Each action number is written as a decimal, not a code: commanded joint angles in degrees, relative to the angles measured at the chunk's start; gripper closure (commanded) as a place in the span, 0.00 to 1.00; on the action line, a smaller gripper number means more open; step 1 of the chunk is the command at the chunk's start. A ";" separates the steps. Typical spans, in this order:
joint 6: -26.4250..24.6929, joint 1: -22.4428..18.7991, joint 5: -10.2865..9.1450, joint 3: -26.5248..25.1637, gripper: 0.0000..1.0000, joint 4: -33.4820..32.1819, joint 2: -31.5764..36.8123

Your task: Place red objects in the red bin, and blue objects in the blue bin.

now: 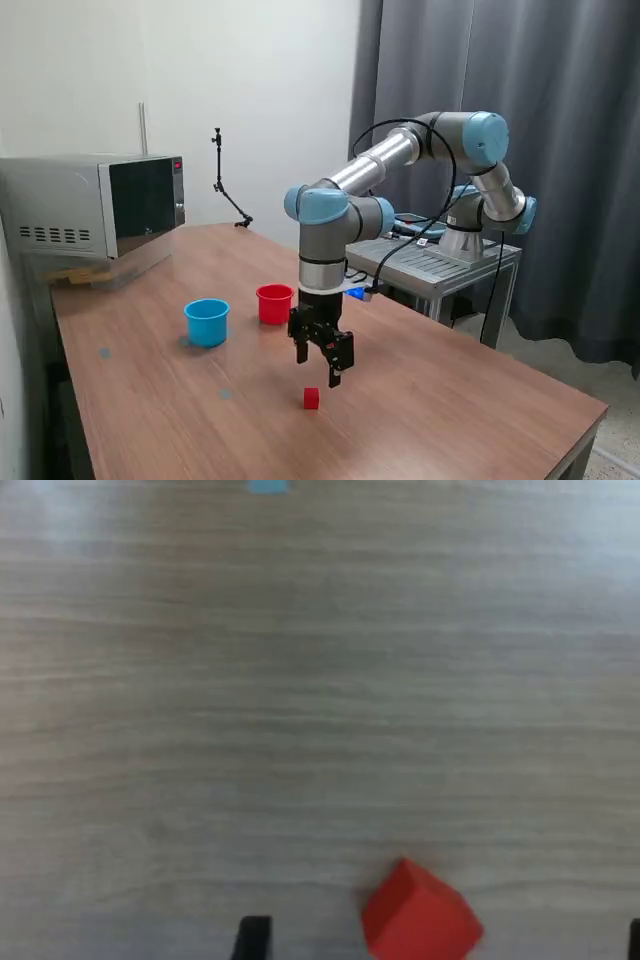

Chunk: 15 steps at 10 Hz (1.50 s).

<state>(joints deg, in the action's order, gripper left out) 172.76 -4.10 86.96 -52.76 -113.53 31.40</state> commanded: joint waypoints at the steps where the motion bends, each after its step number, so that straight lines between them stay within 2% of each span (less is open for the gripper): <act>1: -4.78 -1.43 -0.04 0.29 0.00 -0.56 -0.02; 2: -5.41 -2.22 -0.56 0.29 0.00 -0.73 -0.02; 3: -5.42 -2.66 -3.00 0.20 0.00 -0.82 -0.02; 4: -5.68 -3.02 -3.02 0.11 0.00 -0.99 -0.02; 6: -10.41 -3.37 -2.94 -0.15 0.00 -1.52 -0.11; 9: -14.11 -3.64 -2.24 -0.15 0.00 -1.70 -0.81; 10: -16.82 -3.64 0.46 -0.24 0.00 -1.61 -0.90; 11: -17.10 -3.46 1.88 -0.06 0.00 -1.52 -0.90; 14: -17.63 -2.76 2.07 0.11 0.00 -1.52 -0.90; 15: -19.20 -2.32 2.07 0.11 0.00 -1.52 -0.90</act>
<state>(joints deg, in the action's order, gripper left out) 154.98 -6.88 88.88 -52.68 -115.06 30.50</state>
